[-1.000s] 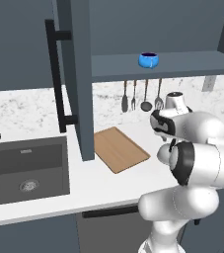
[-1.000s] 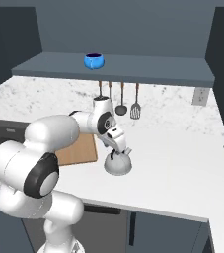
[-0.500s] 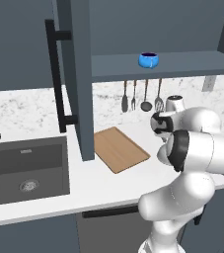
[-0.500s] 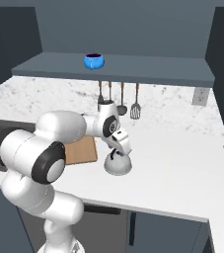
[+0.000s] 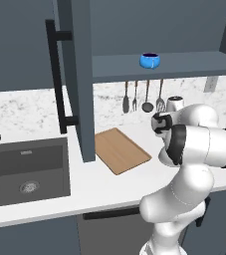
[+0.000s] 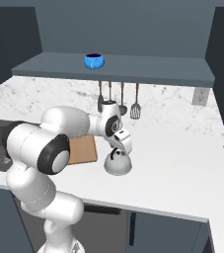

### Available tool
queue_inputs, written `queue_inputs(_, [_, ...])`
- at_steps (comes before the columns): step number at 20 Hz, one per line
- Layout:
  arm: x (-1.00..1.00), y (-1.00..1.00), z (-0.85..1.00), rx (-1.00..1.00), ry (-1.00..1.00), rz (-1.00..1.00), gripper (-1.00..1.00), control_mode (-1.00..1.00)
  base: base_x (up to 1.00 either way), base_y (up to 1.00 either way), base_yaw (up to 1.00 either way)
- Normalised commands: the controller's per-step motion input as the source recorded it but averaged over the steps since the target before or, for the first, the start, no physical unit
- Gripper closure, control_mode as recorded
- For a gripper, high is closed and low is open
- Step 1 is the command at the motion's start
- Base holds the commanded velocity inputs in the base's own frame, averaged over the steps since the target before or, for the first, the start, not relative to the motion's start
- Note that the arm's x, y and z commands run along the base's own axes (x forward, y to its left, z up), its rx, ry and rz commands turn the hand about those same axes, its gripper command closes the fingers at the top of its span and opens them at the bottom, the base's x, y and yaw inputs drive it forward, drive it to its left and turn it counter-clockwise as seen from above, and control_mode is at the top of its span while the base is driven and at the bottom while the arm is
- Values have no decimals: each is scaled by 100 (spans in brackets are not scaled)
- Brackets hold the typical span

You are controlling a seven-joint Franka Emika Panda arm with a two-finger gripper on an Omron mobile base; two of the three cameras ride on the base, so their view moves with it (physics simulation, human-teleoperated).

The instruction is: Pick the kettle from the counter and place it on the tray. Then pick the mug from the cabinet and place it on the tray. Then close the cabinet doors.

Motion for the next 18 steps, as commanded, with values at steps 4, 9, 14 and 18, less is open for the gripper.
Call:
queue_inputs(4, [-10, 0, -9, 0, 0, 0, 100, -100, 0, 0, 0])
queue_inputs(9, [-1, 2, -9, 0, 0, 0, 100, -100, 0, 0, 0])
queue_inputs(14, [-5, 2, -3, 0, 0, 0, 100, -100, 0, 0, 0])
queue_inputs(18, [-4, 13, 1, 0, -1, 0, 100, -100, 0, 0, 0])
